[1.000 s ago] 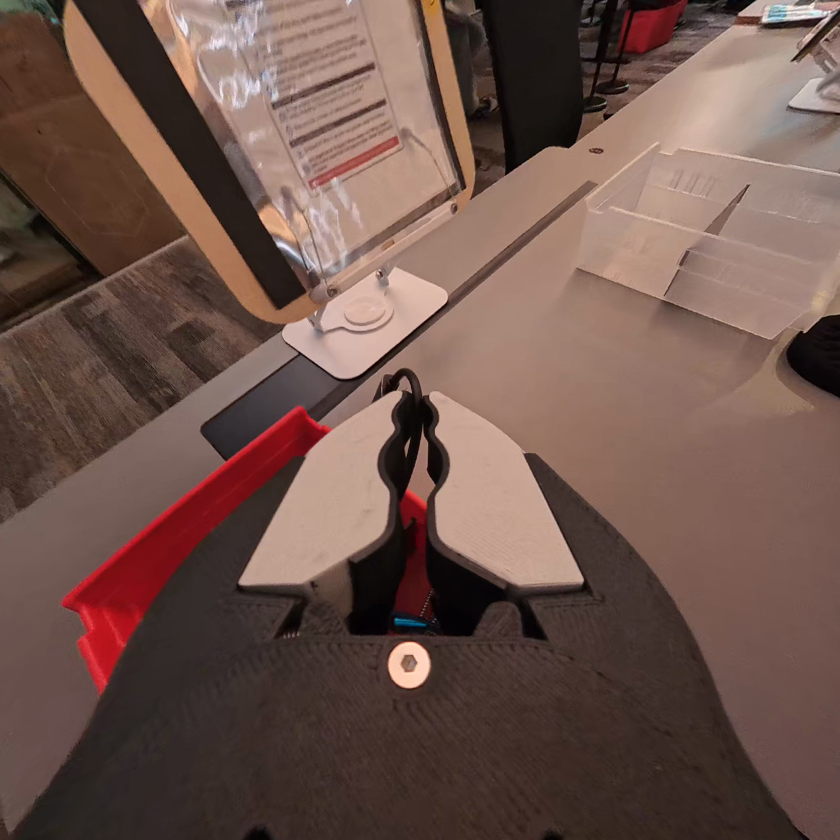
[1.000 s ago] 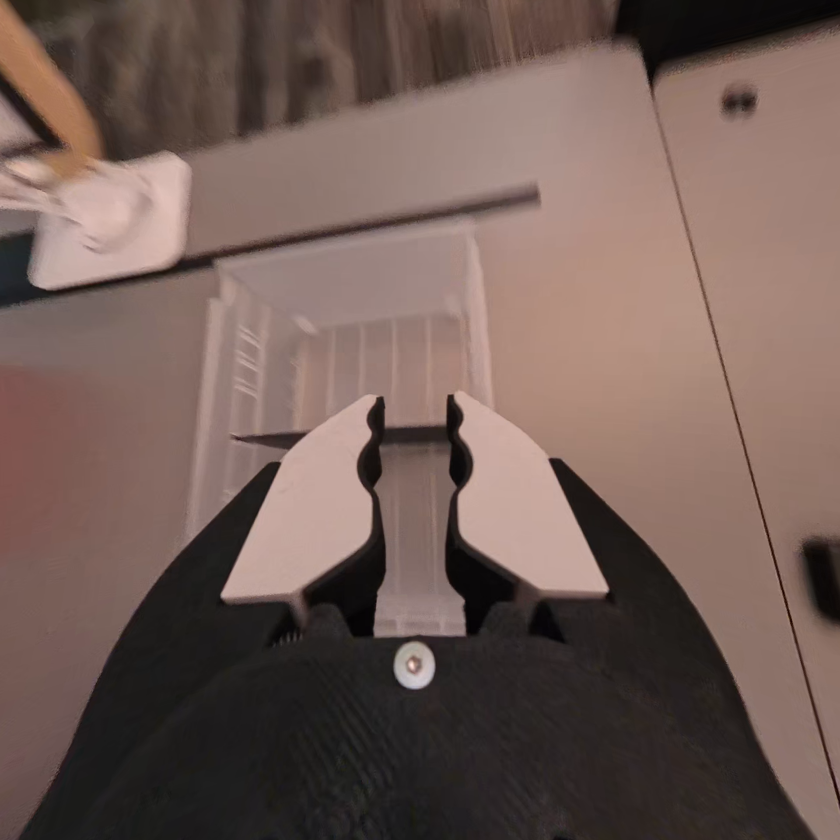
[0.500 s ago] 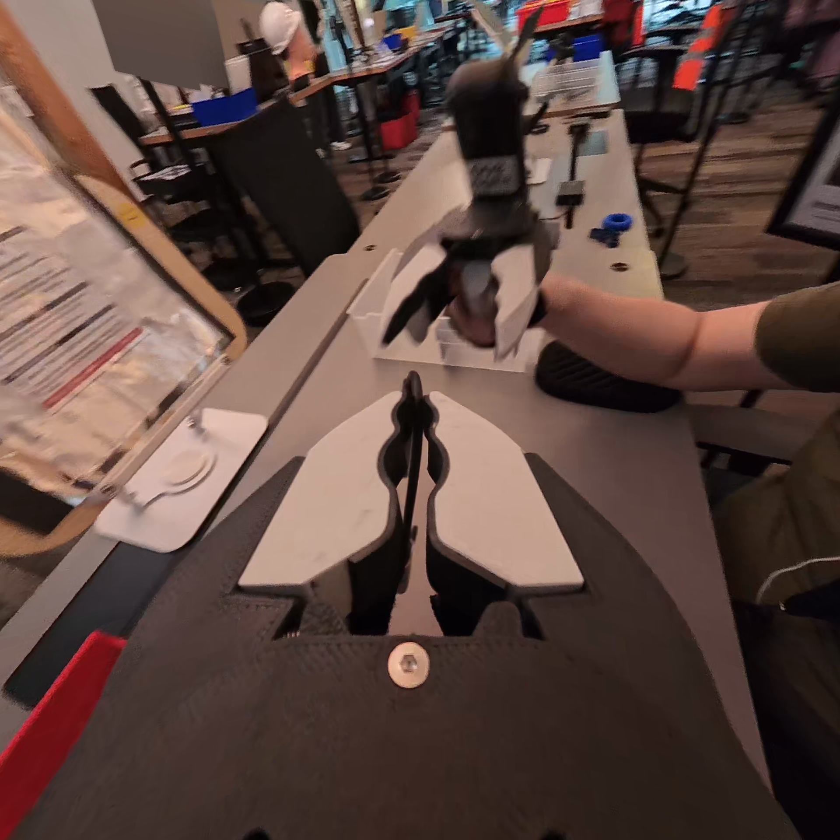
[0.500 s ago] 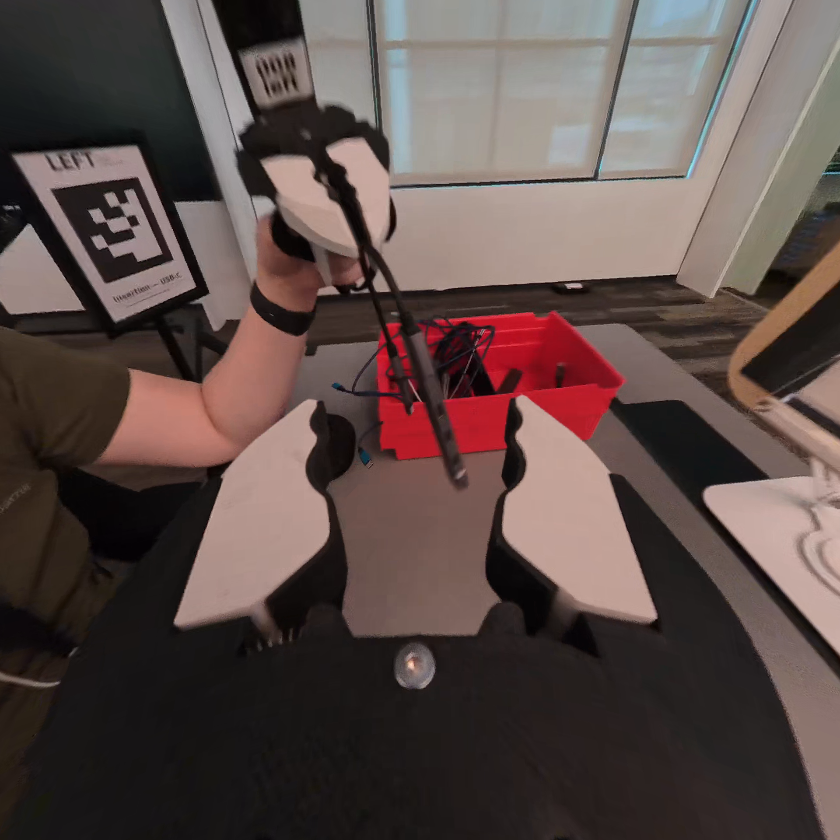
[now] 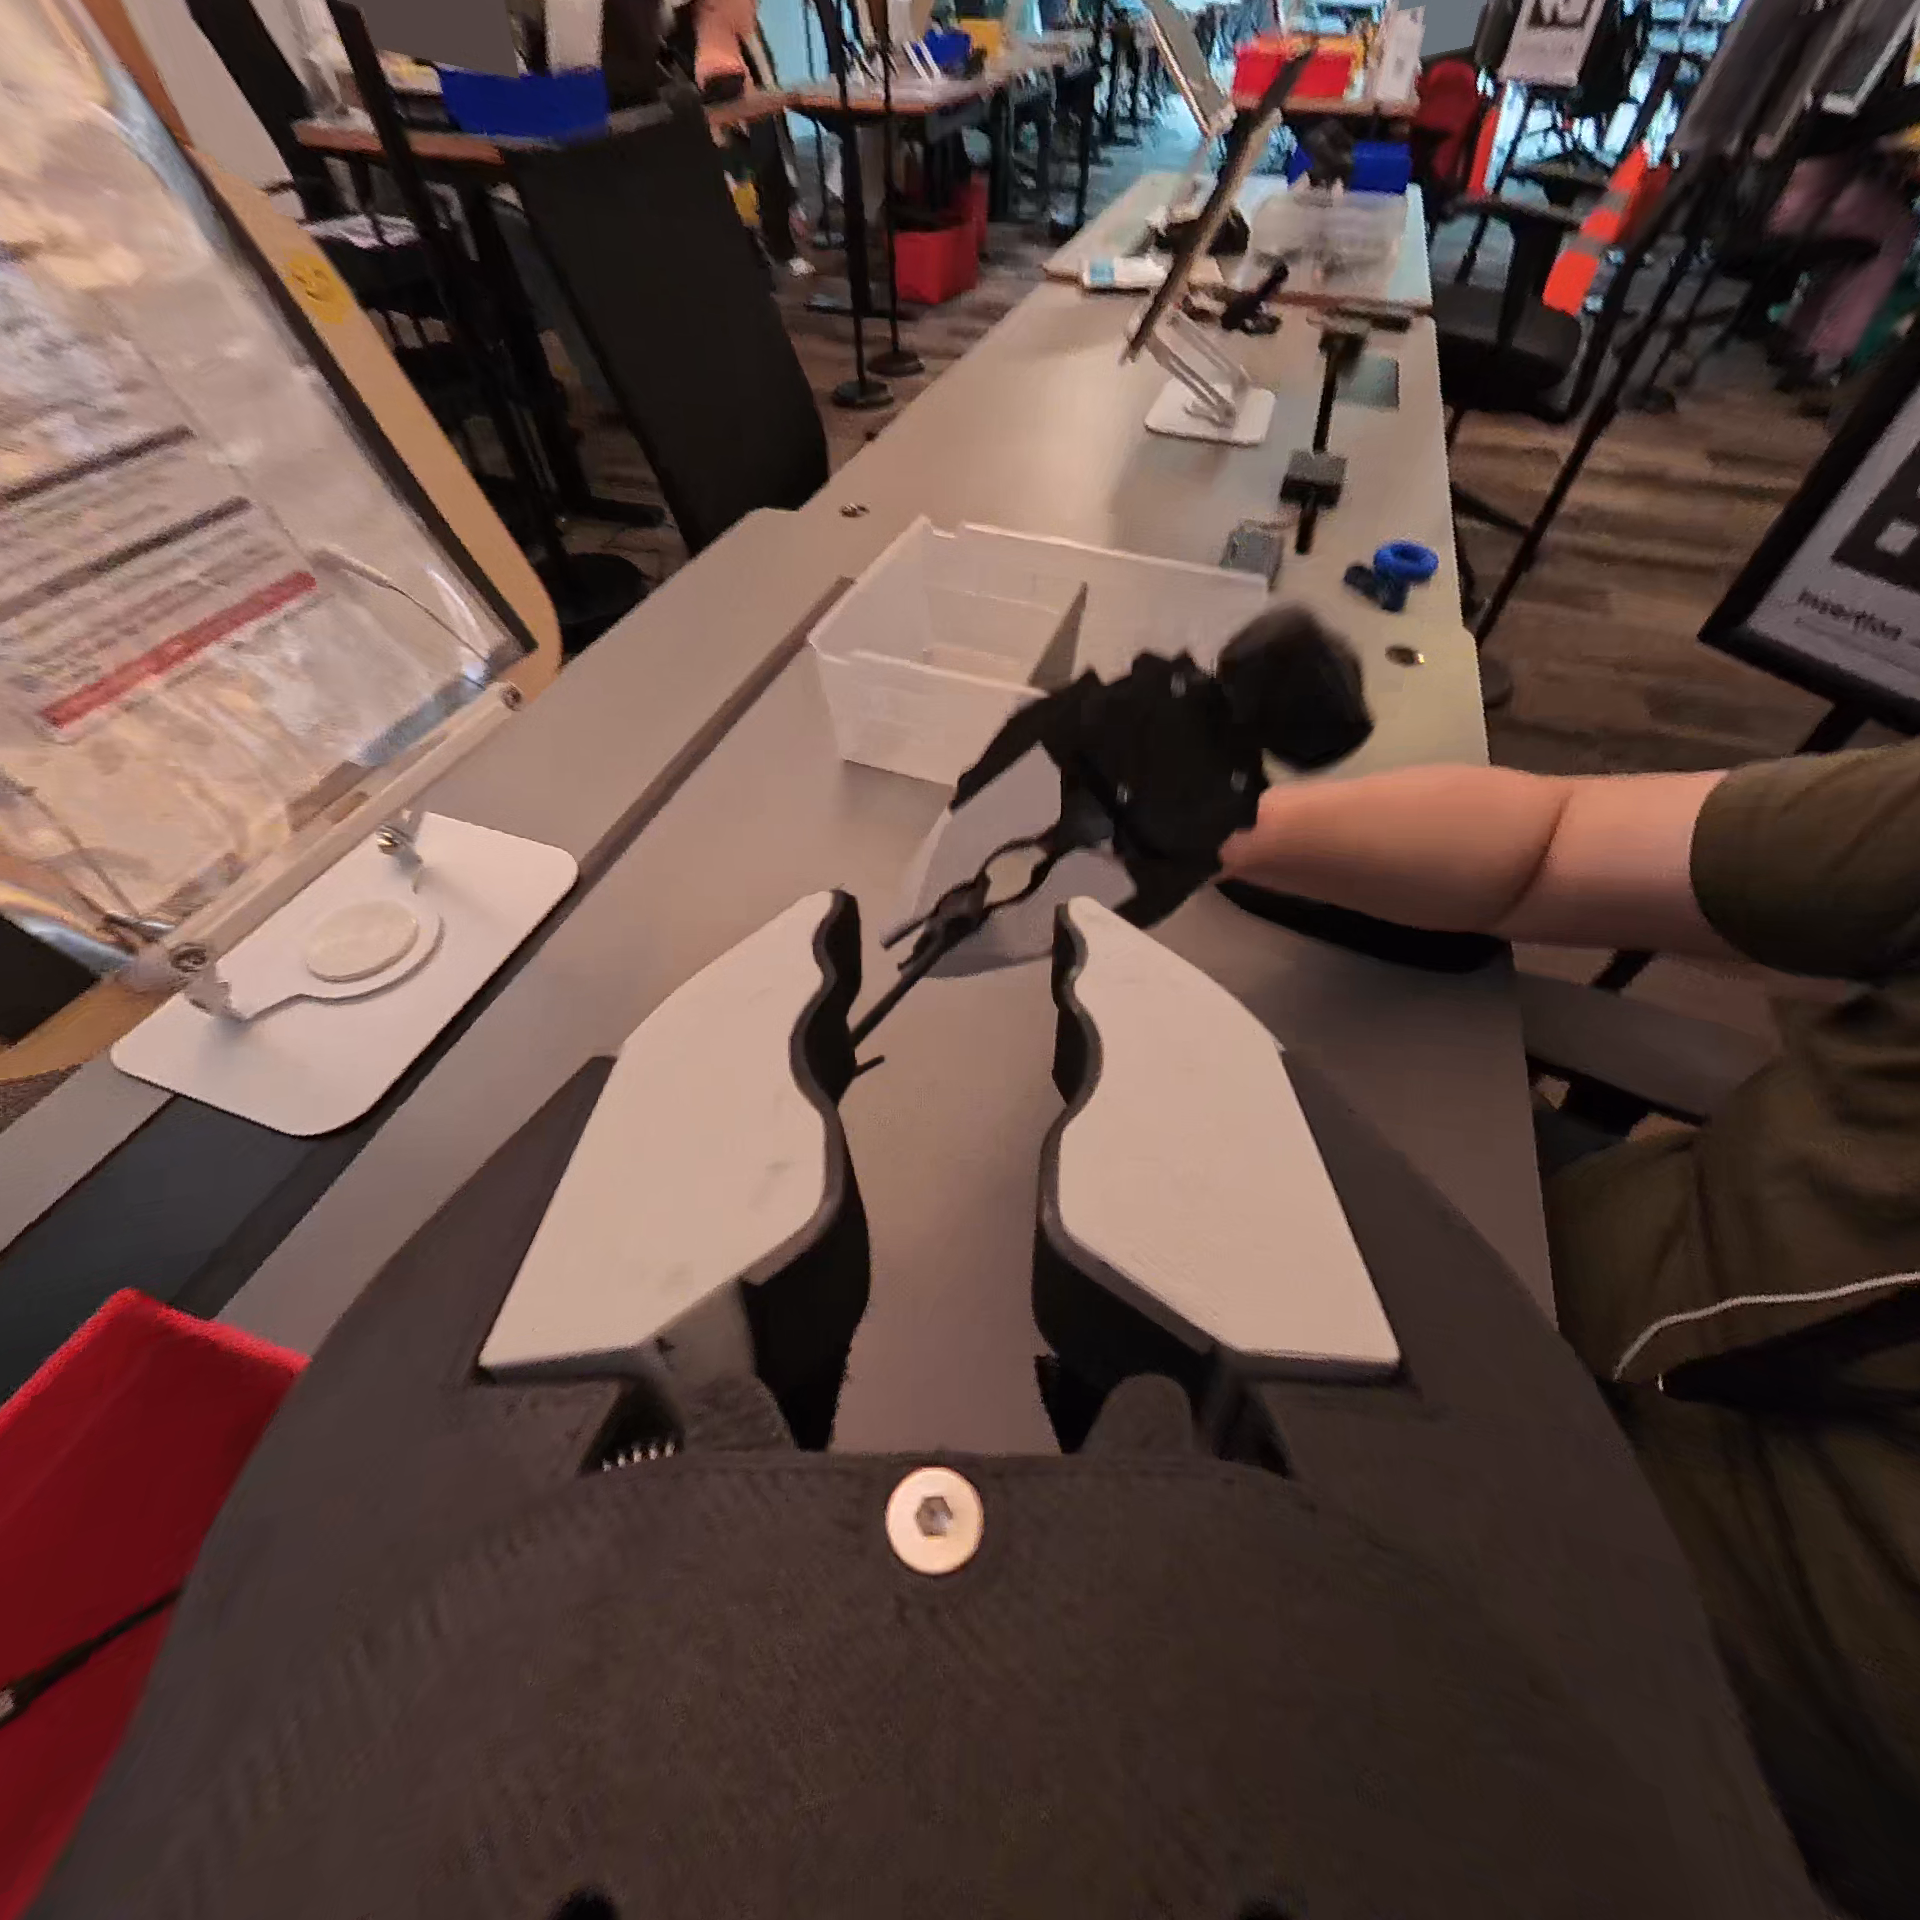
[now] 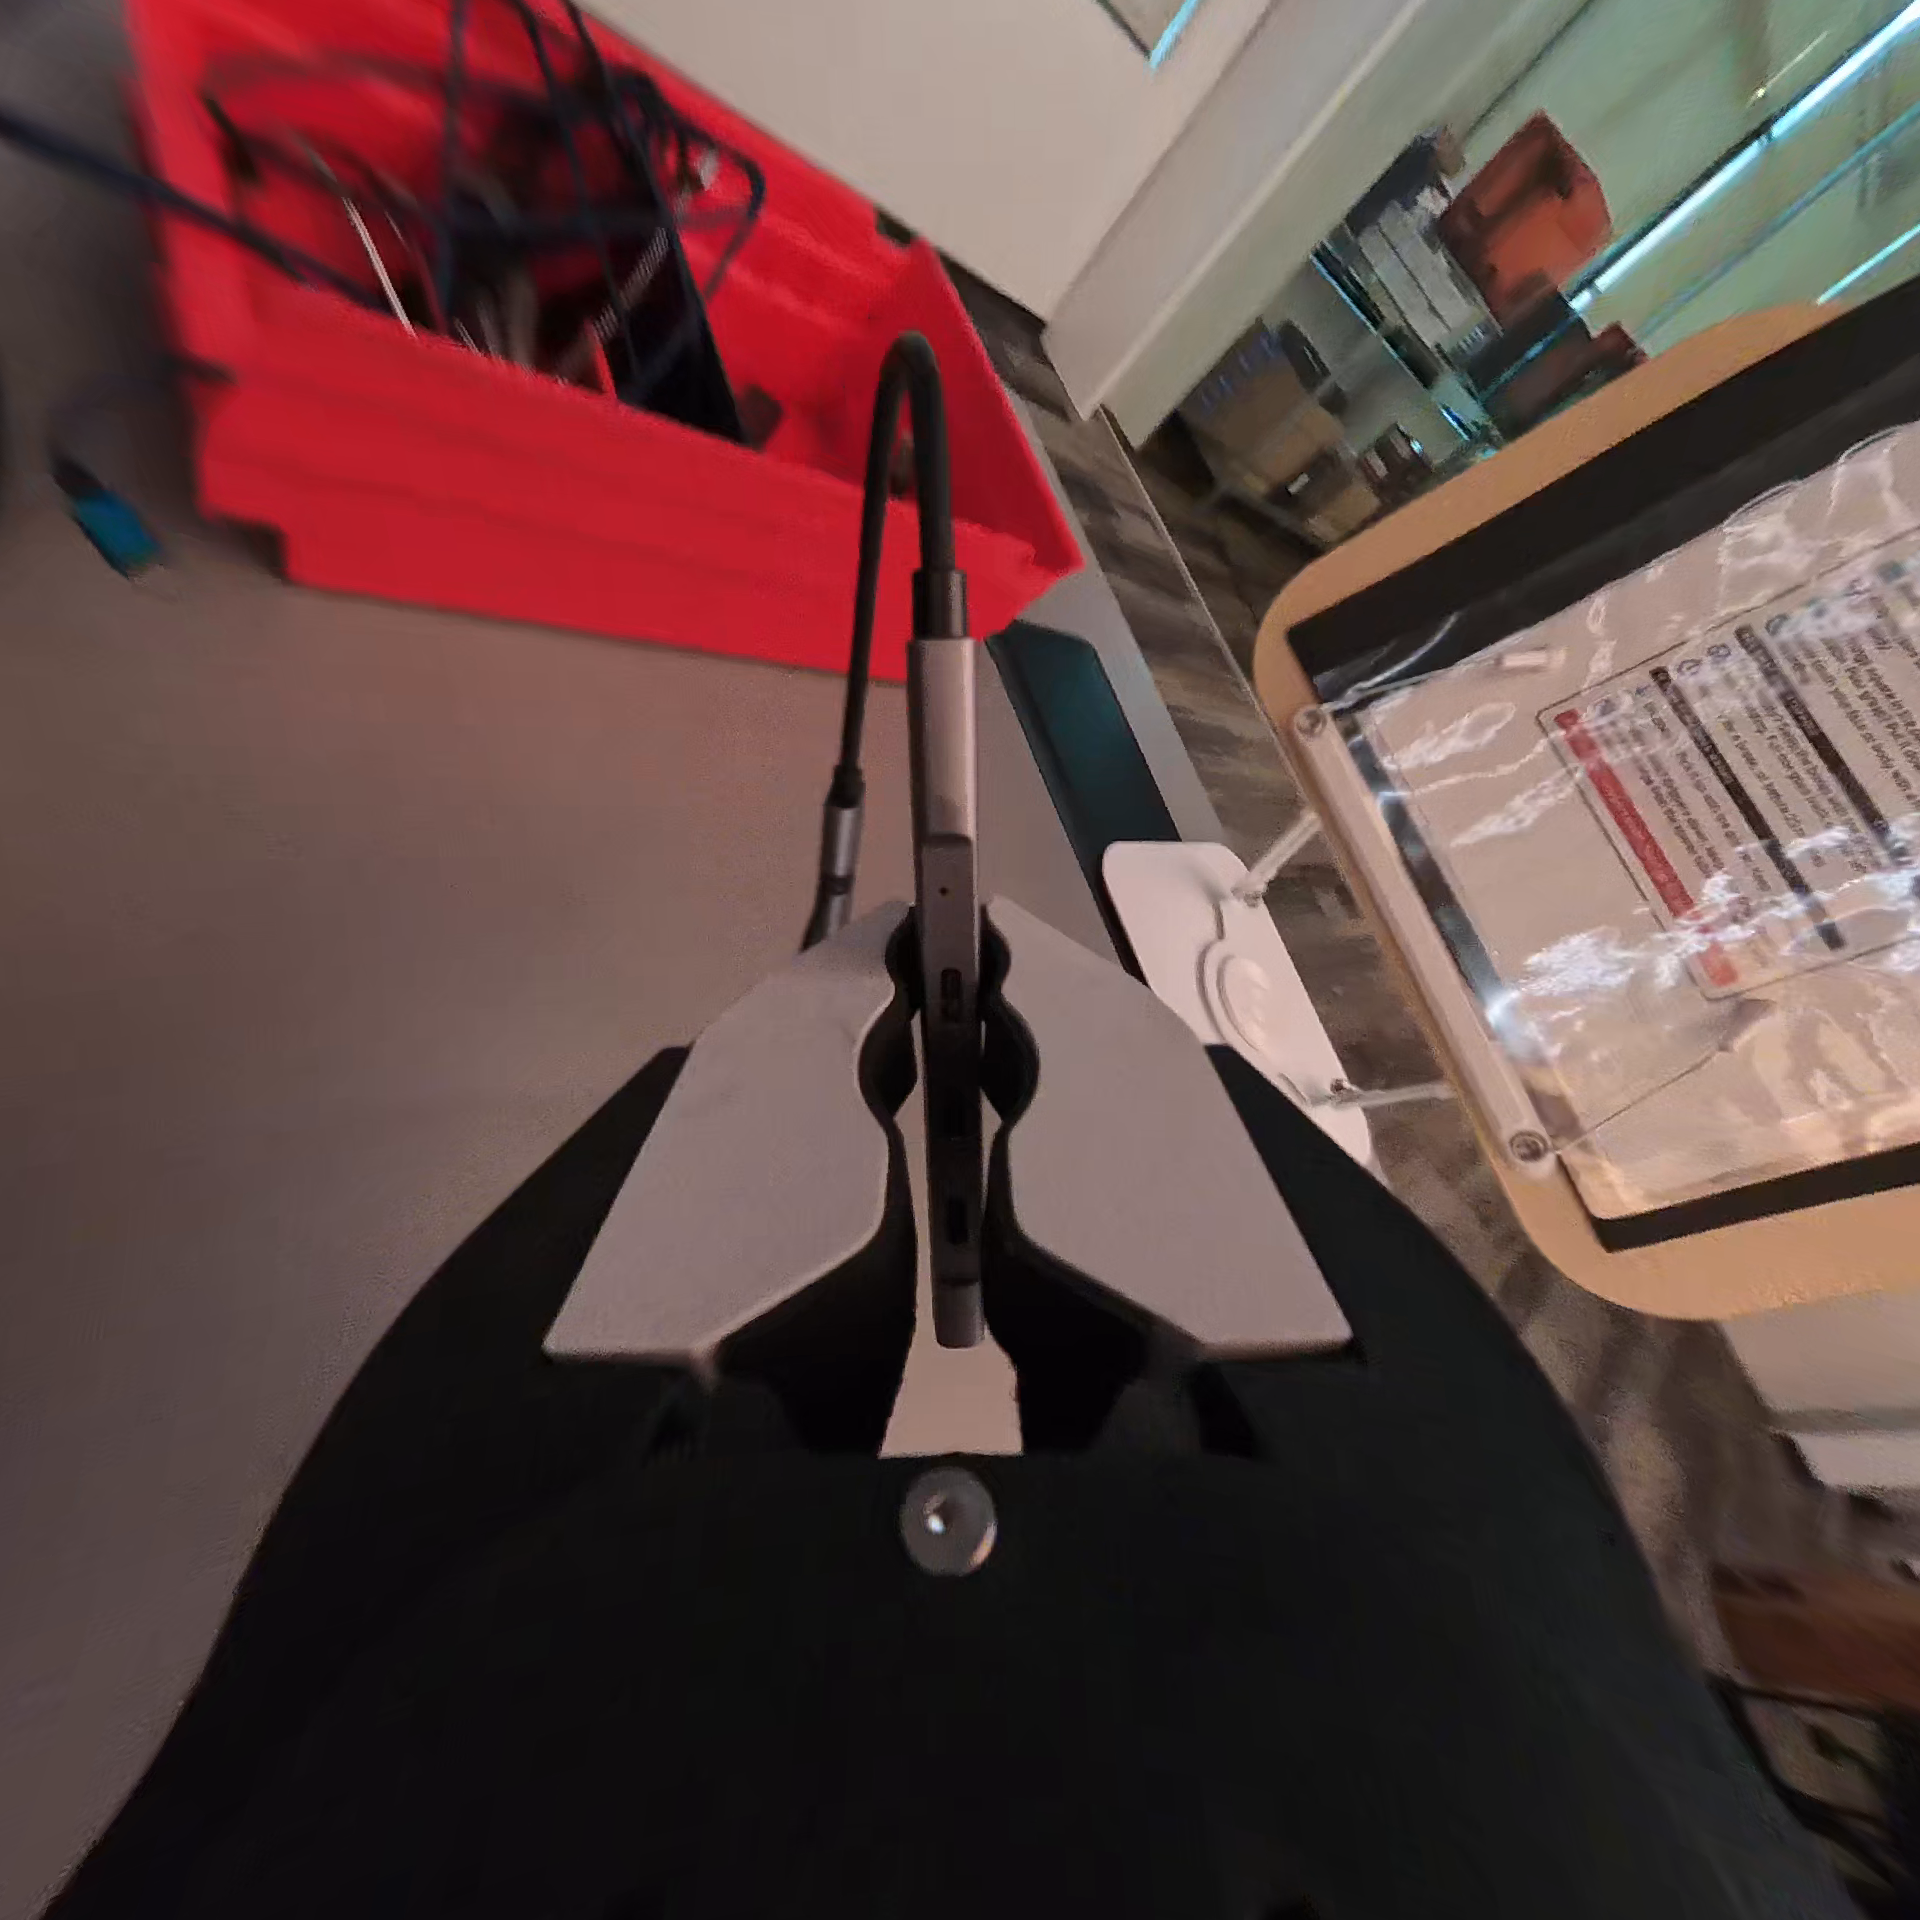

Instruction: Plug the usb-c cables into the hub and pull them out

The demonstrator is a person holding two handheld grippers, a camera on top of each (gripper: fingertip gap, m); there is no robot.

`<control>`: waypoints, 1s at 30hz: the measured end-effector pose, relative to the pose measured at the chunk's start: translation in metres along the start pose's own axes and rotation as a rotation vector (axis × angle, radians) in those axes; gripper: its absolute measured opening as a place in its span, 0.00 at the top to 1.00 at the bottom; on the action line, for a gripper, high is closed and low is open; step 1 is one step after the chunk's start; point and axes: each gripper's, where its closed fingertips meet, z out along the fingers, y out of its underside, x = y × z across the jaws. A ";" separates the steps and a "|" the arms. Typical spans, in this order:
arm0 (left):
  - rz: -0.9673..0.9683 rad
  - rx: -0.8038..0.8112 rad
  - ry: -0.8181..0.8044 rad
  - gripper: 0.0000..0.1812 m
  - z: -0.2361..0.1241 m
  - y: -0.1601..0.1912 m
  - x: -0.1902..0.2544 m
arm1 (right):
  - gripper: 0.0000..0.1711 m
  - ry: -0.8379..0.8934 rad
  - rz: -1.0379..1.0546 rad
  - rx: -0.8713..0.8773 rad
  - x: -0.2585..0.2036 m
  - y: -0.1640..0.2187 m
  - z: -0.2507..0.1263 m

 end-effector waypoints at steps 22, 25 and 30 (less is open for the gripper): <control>0.496 -0.592 -0.074 0.93 0.125 0.149 -0.030 | 0.95 -0.121 -0.014 -0.124 -0.039 0.049 0.042; 0.503 -0.633 -0.062 0.94 0.125 0.158 -0.033 | 0.88 -0.157 0.003 -0.125 -0.046 0.055 0.046; 0.449 -0.625 -0.054 0.96 0.116 0.162 -0.043 | 0.85 -0.160 0.017 -0.117 -0.045 0.058 0.047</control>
